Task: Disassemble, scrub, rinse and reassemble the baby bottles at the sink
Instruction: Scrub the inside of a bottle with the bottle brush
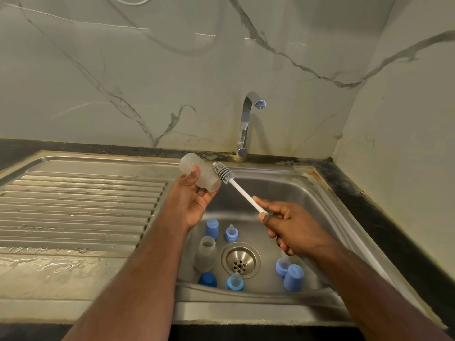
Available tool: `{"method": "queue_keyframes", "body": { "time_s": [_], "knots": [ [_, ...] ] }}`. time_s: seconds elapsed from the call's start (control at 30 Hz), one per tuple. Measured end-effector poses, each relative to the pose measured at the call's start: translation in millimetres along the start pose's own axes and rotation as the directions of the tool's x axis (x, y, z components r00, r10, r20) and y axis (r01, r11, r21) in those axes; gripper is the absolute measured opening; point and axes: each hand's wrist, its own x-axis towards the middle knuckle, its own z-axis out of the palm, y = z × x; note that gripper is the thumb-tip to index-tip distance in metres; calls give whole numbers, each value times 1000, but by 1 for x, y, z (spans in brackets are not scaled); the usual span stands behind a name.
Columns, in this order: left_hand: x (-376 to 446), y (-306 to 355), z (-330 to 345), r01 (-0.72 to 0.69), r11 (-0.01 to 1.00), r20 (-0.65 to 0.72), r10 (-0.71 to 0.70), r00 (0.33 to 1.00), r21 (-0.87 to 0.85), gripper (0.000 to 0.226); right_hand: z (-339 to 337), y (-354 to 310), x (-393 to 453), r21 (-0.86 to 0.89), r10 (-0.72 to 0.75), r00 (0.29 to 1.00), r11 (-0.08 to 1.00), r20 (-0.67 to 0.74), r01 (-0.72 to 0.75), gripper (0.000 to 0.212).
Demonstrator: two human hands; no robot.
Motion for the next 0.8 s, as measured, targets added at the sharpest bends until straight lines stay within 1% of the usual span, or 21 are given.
{"method": "queue_keyframes", "body": {
  "time_s": [0.07,0.17,0.3,0.4,0.5,0.63,0.8],
  "knots": [
    [0,1,-1,2,1000,10,-1,1000,-31,50,1,0,0,9,-1,1000,1000,-6,1,39],
    [0,3,-2,5,998,12,-4,1000,-57,49,1,-1,-3,72,-23,1000,997,16,22,38],
    [-1,6,-2,42,995,34,-39,999,-94,46,1,1,0,14,16,1000,1000,-15,-16,39],
    [-3,6,-1,56,994,29,-53,998,-95,48,0,-3,-1,75,-9,1000,997,-17,10,39],
    [-2,5,-1,46,993,22,-44,999,-111,46,4,-6,-6,126,-30,999,992,30,26,38],
    [-3,5,1,25,991,-7,-26,1000,-129,43,7,-6,-6,101,-38,998,994,46,33,39],
    [-5,3,4,25,994,-4,-26,1000,-111,30,6,-3,-3,59,-34,998,998,54,31,40]
  ]
}}
